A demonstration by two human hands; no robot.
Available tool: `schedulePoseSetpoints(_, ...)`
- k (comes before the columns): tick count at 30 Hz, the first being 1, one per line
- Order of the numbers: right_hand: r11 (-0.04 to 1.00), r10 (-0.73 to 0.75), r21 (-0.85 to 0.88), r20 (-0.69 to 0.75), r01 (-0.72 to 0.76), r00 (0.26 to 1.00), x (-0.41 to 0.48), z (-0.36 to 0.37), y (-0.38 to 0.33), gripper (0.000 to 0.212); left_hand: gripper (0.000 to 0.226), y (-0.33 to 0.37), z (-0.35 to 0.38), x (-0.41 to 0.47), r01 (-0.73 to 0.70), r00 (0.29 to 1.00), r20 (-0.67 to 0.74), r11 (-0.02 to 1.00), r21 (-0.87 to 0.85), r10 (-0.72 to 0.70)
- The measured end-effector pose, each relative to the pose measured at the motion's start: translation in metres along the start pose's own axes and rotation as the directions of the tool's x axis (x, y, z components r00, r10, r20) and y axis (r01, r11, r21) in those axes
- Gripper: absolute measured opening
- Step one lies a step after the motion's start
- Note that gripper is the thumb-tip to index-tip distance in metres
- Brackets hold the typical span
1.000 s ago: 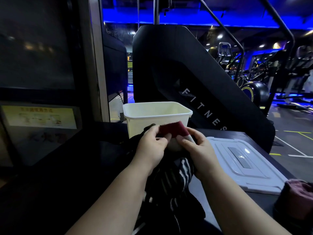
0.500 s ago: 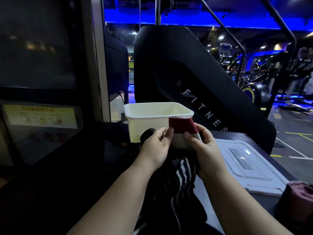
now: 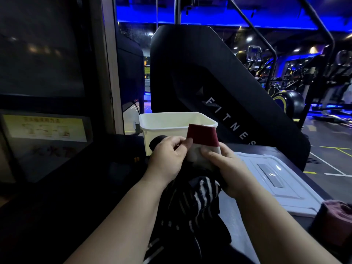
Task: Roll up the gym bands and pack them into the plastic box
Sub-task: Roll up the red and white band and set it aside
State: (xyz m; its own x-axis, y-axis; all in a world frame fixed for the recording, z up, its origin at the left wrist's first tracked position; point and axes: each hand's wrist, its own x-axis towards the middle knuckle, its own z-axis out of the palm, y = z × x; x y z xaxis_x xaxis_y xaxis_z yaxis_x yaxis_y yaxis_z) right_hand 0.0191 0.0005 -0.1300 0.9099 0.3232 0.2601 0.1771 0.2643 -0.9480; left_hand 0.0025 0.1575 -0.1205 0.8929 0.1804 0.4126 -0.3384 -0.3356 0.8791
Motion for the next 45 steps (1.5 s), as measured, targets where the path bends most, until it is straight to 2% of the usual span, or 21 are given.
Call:
schedulePoseSetpoints(3,0.997,-0.08,-0.013,-0.084,0.079,0.993,0.003,-0.005,0.003,0.036,0.037,-0.003,0.0,-0.001,0.073,0.996,0.053,0.995,0.069,-0.077)
schedulePoseSetpoints(6,0.993,-0.107,0.037,-0.172,0.115,0.979,0.004,-0.006,0.007,0.041,0.04,-0.006,-0.004,-0.001,0.119,0.99,0.029,0.935,0.333,-0.137)
schedulePoseSetpoints(9,0.984,-0.152,0.056,-0.211,0.167,0.966,0.004,-0.005,0.005,0.044,0.044,-0.003,-0.011,-0.001,0.129,0.987,0.028,0.891,0.436,-0.156)
schedulePoseSetpoints(13,0.976,-0.195,0.053,-0.229,0.212,0.954,0.005,-0.002,0.001,0.049,0.036,-0.003,-0.015,0.001,0.091,0.984,0.102,0.903,0.421,-0.146)
schedulePoseSetpoints(15,0.97,-0.214,0.064,-0.225,0.233,0.951,0.006,0.0,-0.002,0.065,0.038,-0.002,-0.016,0.002,0.066,0.983,0.129,0.913,0.403,-0.128)
schedulePoseSetpoints(20,0.959,-0.251,0.075,-0.232,0.274,0.94,0.005,-0.002,-0.011,0.073,0.025,0.002,-0.021,0.003,0.055,0.985,0.153,0.988,0.143,-0.077)
schedulePoseSetpoints(24,0.949,-0.28,0.083,-0.221,0.304,0.934,0.002,-0.001,-0.014,0.052,0.017,0.003,-0.025,0.003,0.053,0.976,0.202,0.989,0.135,-0.08)
schedulePoseSetpoints(26,0.94,-0.309,0.068,-0.248,0.335,0.918,0.002,-0.003,-0.016,0.036,0.016,0.0,-0.031,0.004,0.058,0.974,0.195,0.958,0.28,-0.116)
schedulePoseSetpoints(28,0.933,-0.335,0.042,-0.262,0.357,0.905,0.001,-0.005,-0.018,0.033,0.015,-0.005,-0.036,0.007,0.075,0.974,0.161,0.903,0.424,-0.156)
schedulePoseSetpoints(30,0.931,-0.349,0.006,-0.272,0.365,0.897,0.001,-0.005,-0.019,0.033,0.019,-0.009,-0.038,0.007,0.104,0.973,0.137,0.885,0.454,-0.185)
schedulePoseSetpoints(33,0.936,-0.351,-0.071,-0.294,0.346,0.889,0.003,-0.006,-0.015,0.033,0.023,-0.012,-0.035,0.009,0.083,0.981,0.129,0.91,0.406,-0.146)
schedulePoseSetpoints(37,0.904,-0.4,-0.292,-0.322,0.312,0.858,0.004,-0.008,-0.007,0.043,0.017,-0.01,-0.031,0.008,0.032,0.989,0.138,0.99,0.141,-0.052)
schedulePoseSetpoints(40,0.881,-0.384,-0.39,-0.259,0.267,0.887,0.002,0.001,-0.001,0.048,0.018,-0.005,-0.027,0.005,0.019,0.986,0.164,1.0,0.005,-0.02)
schedulePoseSetpoints(43,0.838,-0.348,-0.493,-0.151,0.234,0.925,-0.001,0.012,0.003,0.054,0.017,-0.003,-0.025,0.003,0.018,0.987,0.163,0.998,-0.053,-0.01)
schedulePoseSetpoints(45,0.844,-0.296,-0.492,-0.092,0.215,0.951,-0.004,0.017,0.002,0.045,0.017,-0.002,-0.025,0.002,0.024,0.989,0.145,0.997,-0.079,-0.012)
